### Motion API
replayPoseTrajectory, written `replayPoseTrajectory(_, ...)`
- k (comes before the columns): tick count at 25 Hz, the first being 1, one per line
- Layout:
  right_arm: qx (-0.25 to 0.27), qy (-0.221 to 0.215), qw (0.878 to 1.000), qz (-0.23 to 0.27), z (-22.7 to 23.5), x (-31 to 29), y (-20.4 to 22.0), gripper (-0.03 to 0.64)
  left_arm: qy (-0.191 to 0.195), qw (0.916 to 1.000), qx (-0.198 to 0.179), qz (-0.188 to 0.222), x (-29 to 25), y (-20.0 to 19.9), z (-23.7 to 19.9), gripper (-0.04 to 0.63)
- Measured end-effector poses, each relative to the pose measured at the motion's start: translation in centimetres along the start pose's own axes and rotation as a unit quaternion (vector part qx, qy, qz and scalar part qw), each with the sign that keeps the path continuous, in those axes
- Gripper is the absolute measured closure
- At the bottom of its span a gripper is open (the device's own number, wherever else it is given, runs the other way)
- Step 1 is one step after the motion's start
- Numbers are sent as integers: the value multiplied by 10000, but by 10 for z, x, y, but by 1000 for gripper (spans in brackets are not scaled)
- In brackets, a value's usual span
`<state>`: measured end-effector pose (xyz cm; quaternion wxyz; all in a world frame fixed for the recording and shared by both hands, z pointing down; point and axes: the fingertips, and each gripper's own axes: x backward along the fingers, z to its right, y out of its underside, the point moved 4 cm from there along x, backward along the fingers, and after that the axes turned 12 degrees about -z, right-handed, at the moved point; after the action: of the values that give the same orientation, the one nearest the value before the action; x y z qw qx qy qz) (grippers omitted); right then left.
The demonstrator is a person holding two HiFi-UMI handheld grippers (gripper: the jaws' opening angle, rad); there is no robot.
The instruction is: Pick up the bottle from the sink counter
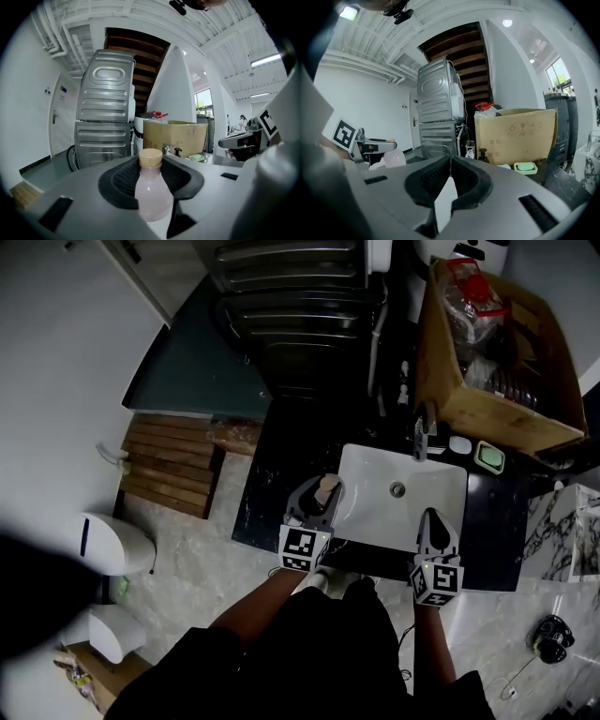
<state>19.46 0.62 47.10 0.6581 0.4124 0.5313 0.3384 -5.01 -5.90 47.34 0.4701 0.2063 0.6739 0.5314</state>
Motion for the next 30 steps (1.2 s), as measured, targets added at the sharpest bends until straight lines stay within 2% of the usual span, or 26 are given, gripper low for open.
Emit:
replayPoseTrajectory(8, 163, -242, 9996, 2, 36, 5, -4, 577, -210, 9997, 126, -39, -17, 1, 34, 453)
replayPoseTrajectory(20, 344, -287, 9990, 74, 81, 2, -9, 577, -290, 9994, 99, 173, -42, -18, 72, 453)
replayPoseTrajectory(26, 506, -210, 9985, 52, 91, -3, -14, 578, -225, 9995, 55, 224, -46, -26, 86, 453)
replayPoseTrajectory(30, 580, 38, 9981, 204, 95, 3, -19, 580, -239, 9995, 44, 185, -48, -26, 90, 453)
